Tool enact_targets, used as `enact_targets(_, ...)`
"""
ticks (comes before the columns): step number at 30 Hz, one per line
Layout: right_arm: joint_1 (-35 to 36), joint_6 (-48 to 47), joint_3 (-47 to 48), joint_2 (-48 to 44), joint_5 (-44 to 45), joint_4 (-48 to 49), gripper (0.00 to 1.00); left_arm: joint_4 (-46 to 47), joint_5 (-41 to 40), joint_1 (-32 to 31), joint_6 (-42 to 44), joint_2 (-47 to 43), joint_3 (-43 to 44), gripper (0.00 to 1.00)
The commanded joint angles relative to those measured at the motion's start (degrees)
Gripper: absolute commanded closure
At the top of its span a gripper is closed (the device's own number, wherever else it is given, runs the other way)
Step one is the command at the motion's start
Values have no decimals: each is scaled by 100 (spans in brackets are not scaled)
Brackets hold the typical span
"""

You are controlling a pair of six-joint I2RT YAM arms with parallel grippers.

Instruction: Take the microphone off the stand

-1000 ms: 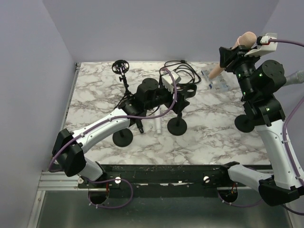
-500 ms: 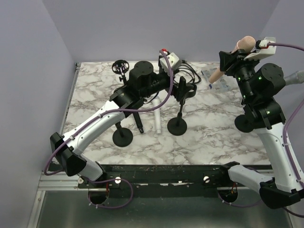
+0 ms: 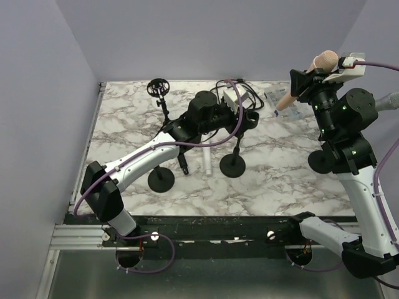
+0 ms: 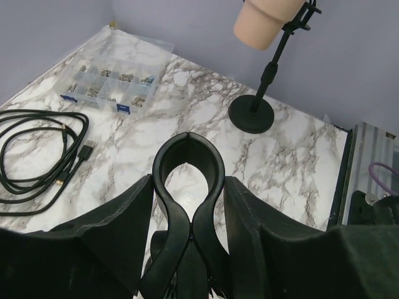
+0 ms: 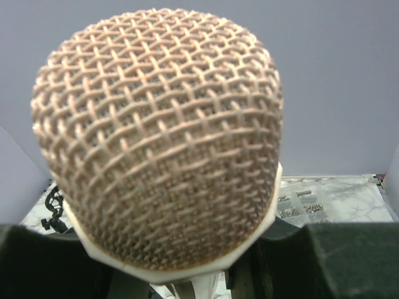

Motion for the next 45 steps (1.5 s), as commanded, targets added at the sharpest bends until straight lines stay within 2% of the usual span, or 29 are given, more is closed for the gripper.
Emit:
enact_targets(1, 7, -78, -75, -34, -5, 212, 99, 23, 24, -6, -274, 275, -828, 56)
enact_targets(7, 7, -67, -98, 80, -65, 225, 99, 515, -117, -53, -471, 455, -1443, 57)
enact_targets(11, 6, -77, -119, 128, -94, 239, 99, 194, -310, -54, -517, 673, -1232, 52)
enact_targets(16, 7, -18, -104, 168, -158, 213, 99, -128, -427, -52, -495, 637, -797, 36)
enact_targets(21, 2, 107, -118, 161, -228, 169, 99, -665, -388, -55, -541, 254, -224, 14)
enact_targets(24, 4, 162, -138, 172, -266, 168, 99, -1052, -437, -50, -560, 60, 331, 7)
enact_targets(27, 5, 167, -76, 224, -268, 176, 99, -1754, -564, -46, -445, 49, 1238, 5)
enact_targets(30, 7, 203, 211, 407, -367, 61, 99, -2050, -674, -21, -289, -245, 1552, 4)
enact_targets(37, 6, 686, 653, 942, -925, 25, 99, -2084, -898, 263, 298, -1580, 827, 2)
enact_targets(41, 51, 1193, 991, 1474, -1793, 81, 99, -1569, -1535, 652, 590, -2806, -338, 1)
enact_targets(45, 597, 1406, 1160, 1902, -1620, 136, 99, -342, -2647, 1059, 739, -4255, -1998, 1)
